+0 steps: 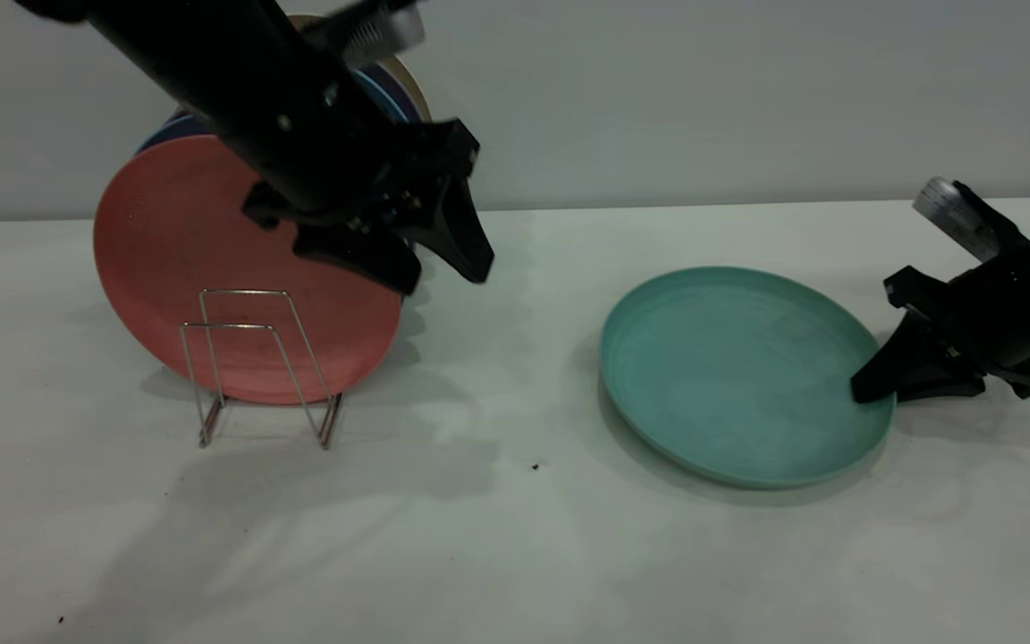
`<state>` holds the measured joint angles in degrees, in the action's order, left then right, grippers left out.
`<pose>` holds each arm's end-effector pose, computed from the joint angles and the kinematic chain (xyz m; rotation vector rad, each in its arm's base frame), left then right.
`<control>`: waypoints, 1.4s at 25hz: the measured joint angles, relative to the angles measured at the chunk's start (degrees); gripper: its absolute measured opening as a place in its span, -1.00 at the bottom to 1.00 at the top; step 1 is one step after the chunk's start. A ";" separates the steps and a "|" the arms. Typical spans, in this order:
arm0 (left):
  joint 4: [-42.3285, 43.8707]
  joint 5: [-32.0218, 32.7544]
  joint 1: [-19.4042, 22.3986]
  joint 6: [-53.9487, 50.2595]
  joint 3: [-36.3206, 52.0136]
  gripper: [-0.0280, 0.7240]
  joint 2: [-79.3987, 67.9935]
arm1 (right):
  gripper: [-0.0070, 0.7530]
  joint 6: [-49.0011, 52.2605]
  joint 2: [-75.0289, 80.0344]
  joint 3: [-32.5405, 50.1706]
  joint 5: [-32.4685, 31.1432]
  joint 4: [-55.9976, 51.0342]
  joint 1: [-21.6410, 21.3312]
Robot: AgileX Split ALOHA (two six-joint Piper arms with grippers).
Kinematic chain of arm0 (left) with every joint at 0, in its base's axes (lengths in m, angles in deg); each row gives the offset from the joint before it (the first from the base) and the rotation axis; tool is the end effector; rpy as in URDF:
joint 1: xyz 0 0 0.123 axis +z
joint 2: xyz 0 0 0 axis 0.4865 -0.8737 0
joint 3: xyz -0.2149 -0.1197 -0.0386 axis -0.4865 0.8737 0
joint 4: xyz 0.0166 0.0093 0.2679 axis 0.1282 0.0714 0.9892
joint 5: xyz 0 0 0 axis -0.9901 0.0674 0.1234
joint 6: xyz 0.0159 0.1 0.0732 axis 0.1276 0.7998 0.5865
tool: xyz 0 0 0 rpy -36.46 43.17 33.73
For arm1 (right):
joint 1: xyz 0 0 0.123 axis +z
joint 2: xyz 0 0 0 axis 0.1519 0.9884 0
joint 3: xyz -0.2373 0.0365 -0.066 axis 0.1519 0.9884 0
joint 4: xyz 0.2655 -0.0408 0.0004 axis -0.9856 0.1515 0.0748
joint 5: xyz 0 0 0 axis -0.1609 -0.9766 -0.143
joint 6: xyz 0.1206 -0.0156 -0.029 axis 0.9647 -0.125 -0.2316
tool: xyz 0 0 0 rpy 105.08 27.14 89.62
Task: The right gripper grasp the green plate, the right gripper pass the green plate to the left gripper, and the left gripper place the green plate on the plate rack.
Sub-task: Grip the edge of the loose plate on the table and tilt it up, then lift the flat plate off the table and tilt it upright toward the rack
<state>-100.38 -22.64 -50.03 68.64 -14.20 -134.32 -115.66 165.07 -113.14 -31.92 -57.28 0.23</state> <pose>0.3865 -0.1886 0.0735 0.3114 2.6237 -0.6085 0.4116 0.0142 -0.0598 0.0154 2.7141 0.8628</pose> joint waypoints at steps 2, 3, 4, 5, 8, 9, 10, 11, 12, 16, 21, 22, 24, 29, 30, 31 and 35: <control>-1.85 -0.64 0.00 0.06 0.00 0.59 -0.86 | -0.96 -2.25 -0.38 0.06 -0.49 0.19 0.06; -2.86 -1.02 -0.12 0.20 0.00 0.59 -1.16 | -0.96 -2.90 -0.77 0.06 -0.85 0.40 0.06; -3.67 -1.59 -0.27 0.49 0.00 0.59 -1.38 | -0.96 -3.51 -1.26 0.06 -1.15 0.67 0.06; -4.62 -2.27 -0.58 1.09 0.00 0.59 -1.53 | -0.96 -3.91 -1.71 0.06 -1.58 0.74 0.12; -7.94 -4.21 -2.10 4.05 0.00 0.59 -1.72 | -0.95 -4.23 -3.18 0.06 -3.08 0.44 0.94; -9.03 -4.93 -2.73 5.12 0.00 0.59 -1.94 | -0.95 -4.33 -3.42 0.06 -3.86 0.25 1.39; -9.87 -5.37 -3.21 5.92 0.00 0.59 -2.20 | -0.95 -4.55 -3.77 0.06 -4.54 0.03 1.89; -10.47 -5.68 -3.64 6.49 0.00 0.59 -2.52 | -0.95 -4.88 -3.99 0.06 -5.28 -0.15 2.36; -11.24 -5.99 -4.04 7.00 0.00 0.59 -2.94 | -0.95 -5.23 -4.25 0.06 -5.98 -0.51 2.84; -12.03 -6.57 -4.34 7.49 0.00 0.59 -4.17 | -0.95 -6.48 -5.65 0.06 -8.07 -1.99 3.90; -14.29 -6.97 -4.61 7.67 0.00 0.58 -4.92 | -0.95 -6.86 -7.06 0.06 -10.07 -2.73 3.97; -15.00 -7.29 -4.85 7.74 0.00 0.58 -5.04 | -0.95 -6.86 -7.12 0.06 -10.95 -2.78 4.05; -16.39 -8.06 -5.50 8.26 -0.04 0.57 -5.30 | -0.95 -6.86 -7.14 0.06 -12.42 -2.84 4.45; -17.41 -10.06 -6.35 8.79 -0.04 0.23 -6.19 | -0.94 -6.86 -7.14 0.06 -13.90 -3.29 5.16; -18.12 -10.44 -6.35 8.79 -0.04 0.07 -6.19 | -0.94 -6.86 -7.14 0.06 -13.96 -3.29 5.16; -18.78 -10.71 -6.35 8.79 -0.04 -0.11 -6.19 | -0.94 -6.86 -7.14 0.06 -14.02 -3.36 5.16; -20.86 -10.87 -6.35 8.73 -0.11 -0.66 -6.14 | -0.92 -7.10 -7.14 0.06 -13.65 -2.85 5.10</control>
<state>-121.25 -33.51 -56.38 77.37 -14.31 -140.46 -122.76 157.94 -113.08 -45.56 -60.13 5.33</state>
